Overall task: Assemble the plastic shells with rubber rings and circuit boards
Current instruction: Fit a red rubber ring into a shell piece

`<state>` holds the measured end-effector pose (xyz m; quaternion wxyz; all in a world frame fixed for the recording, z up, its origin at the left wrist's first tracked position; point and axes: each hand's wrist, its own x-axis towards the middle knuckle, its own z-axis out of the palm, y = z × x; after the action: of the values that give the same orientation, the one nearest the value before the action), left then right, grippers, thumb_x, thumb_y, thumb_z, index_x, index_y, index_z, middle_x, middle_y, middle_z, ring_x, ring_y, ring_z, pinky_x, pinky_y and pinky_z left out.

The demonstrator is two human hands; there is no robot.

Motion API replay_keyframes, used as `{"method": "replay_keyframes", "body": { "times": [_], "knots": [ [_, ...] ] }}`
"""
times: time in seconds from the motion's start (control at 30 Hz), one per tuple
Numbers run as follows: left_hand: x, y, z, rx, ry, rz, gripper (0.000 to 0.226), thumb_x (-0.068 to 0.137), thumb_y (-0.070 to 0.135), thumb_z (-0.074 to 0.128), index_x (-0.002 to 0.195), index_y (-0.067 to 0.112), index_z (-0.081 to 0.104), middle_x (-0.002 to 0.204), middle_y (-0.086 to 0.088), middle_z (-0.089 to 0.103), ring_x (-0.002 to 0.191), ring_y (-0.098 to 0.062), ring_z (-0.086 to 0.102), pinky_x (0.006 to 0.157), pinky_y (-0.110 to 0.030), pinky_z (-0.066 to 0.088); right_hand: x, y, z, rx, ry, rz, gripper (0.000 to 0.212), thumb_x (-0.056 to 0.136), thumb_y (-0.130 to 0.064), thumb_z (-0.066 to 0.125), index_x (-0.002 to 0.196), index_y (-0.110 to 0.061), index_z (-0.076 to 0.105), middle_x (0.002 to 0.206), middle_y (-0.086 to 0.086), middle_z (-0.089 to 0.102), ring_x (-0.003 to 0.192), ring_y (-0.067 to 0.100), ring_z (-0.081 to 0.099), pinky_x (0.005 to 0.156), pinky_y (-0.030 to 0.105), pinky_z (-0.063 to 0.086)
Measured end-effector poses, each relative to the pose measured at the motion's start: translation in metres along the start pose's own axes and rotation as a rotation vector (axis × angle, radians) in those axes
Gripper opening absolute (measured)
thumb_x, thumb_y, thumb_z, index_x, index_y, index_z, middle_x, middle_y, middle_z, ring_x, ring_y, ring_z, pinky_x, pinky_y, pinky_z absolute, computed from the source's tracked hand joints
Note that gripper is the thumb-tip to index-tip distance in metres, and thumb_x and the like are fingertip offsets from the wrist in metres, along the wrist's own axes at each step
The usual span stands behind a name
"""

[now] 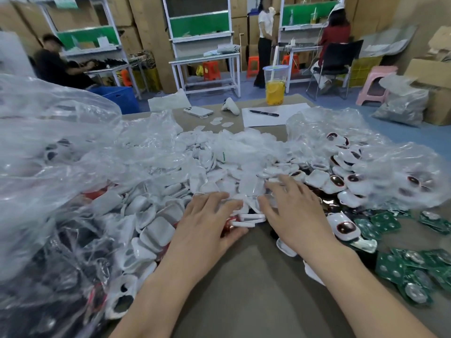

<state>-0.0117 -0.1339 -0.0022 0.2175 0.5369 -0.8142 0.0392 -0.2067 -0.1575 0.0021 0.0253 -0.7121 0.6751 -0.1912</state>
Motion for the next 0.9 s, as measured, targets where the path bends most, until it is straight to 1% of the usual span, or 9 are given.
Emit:
{"method": "replay_keyframes", "body": {
  "times": [0.23, 0.33, 0.43, 0.5, 0.57, 0.63, 0.77, 0.83, 0.9],
  "knots": [
    [0.001, -0.006, 0.005, 0.029, 0.162, 0.047, 0.037, 0.085, 0.035, 0.076, 0.119, 0.023, 0.068, 0.109, 0.005, 0.068, 0.102, -0.024, 0.064, 0.089, -0.037, 0.05, 0.0, 0.003, 0.0, 0.096, 0.047, -0.021, 0.032, 0.101, -0.03, 0.048, 0.13, -0.027, 0.061, 0.144, -0.002, 0.047, 0.124, 0.027, 0.045, 0.103, 0.037, 0.035],
    [0.003, -0.007, 0.005, -0.033, 0.308, 0.045, 0.031, 0.089, 0.036, 0.068, 0.115, 0.018, 0.069, 0.099, 0.005, 0.069, 0.092, -0.022, 0.065, 0.082, -0.035, 0.051, 0.001, 0.002, 0.0, 0.067, 0.093, -0.023, 0.031, 0.101, -0.032, 0.049, 0.129, -0.029, 0.063, 0.145, -0.001, 0.049, 0.13, 0.025, 0.044, 0.113, 0.039, 0.025],
    [0.003, -0.005, 0.004, -0.075, 0.354, 0.021, 0.035, 0.092, 0.046, 0.059, 0.113, 0.019, 0.066, 0.097, 0.006, 0.069, 0.092, -0.017, 0.059, 0.087, -0.031, 0.042, -0.002, -0.005, -0.005, 0.16, 0.271, -0.113, 0.029, 0.102, -0.03, 0.051, 0.123, -0.022, 0.068, 0.143, 0.007, 0.05, 0.135, 0.025, 0.041, 0.12, 0.053, 0.017],
    [0.004, -0.004, 0.004, -0.082, 0.356, 0.019, 0.03, 0.093, 0.046, 0.06, 0.111, 0.022, 0.061, 0.098, 0.007, 0.066, 0.094, -0.017, 0.054, 0.088, -0.031, 0.039, -0.005, -0.009, -0.009, 0.352, 0.378, -0.23, 0.029, 0.1, -0.03, 0.05, 0.12, -0.02, 0.069, 0.134, 0.001, 0.057, 0.129, 0.014, 0.043, 0.116, 0.053, 0.027],
    [0.005, -0.004, 0.006, -0.073, 0.345, 0.013, 0.025, 0.093, 0.04, 0.061, 0.112, 0.024, 0.057, 0.1, 0.006, 0.061, 0.095, -0.019, 0.053, 0.088, -0.031, 0.039, -0.008, -0.014, -0.01, 0.498, 0.308, -0.309, 0.032, 0.1, -0.04, 0.046, 0.122, -0.027, 0.066, 0.126, -0.014, 0.059, 0.125, 0.0, 0.044, 0.118, 0.043, 0.027],
    [0.005, -0.006, 0.008, -0.031, 0.33, -0.001, 0.024, 0.093, 0.028, 0.066, 0.115, 0.025, 0.056, 0.102, 0.003, 0.059, 0.095, -0.023, 0.054, 0.088, -0.034, 0.04, -0.008, -0.016, -0.008, 0.489, 0.206, -0.348, 0.034, 0.1, -0.045, 0.046, 0.123, -0.029, 0.065, 0.122, -0.017, 0.062, 0.124, 0.004, 0.049, 0.119, 0.038, 0.024],
    [0.004, -0.011, 0.007, 0.001, 0.335, -0.121, 0.035, 0.087, 0.006, 0.072, 0.118, 0.018, 0.064, 0.107, -0.004, 0.06, 0.096, -0.027, 0.056, 0.085, -0.041, 0.047, -0.002, -0.007, 0.001, 0.278, 0.168, -0.252, 0.031, 0.101, -0.027, 0.054, 0.13, -0.02, 0.064, 0.131, -0.001, 0.062, 0.126, 0.021, 0.049, 0.114, 0.034, 0.028],
    [0.005, -0.014, 0.002, -0.115, 0.319, -0.196, 0.038, 0.094, 0.007, 0.062, 0.129, 0.022, 0.057, 0.121, 0.0, 0.053, 0.097, -0.016, 0.053, 0.078, -0.035, 0.049, 0.0, -0.004, 0.002, 0.193, 0.125, -0.171, 0.036, 0.098, -0.028, 0.055, 0.133, -0.02, 0.062, 0.139, 0.006, 0.057, 0.132, 0.025, 0.046, 0.115, 0.038, 0.027],
    [0.005, -0.017, -0.003, -0.267, 0.316, -0.271, 0.043, 0.102, 0.018, 0.051, 0.14, 0.034, 0.043, 0.135, 0.012, 0.042, 0.092, 0.005, 0.047, 0.069, -0.018, 0.042, 0.0, -0.002, 0.005, 0.185, 0.131, -0.143, 0.037, 0.095, -0.03, 0.058, 0.13, -0.019, 0.065, 0.139, 0.01, 0.056, 0.129, 0.03, 0.047, 0.114, 0.046, 0.031]
  ]
}}
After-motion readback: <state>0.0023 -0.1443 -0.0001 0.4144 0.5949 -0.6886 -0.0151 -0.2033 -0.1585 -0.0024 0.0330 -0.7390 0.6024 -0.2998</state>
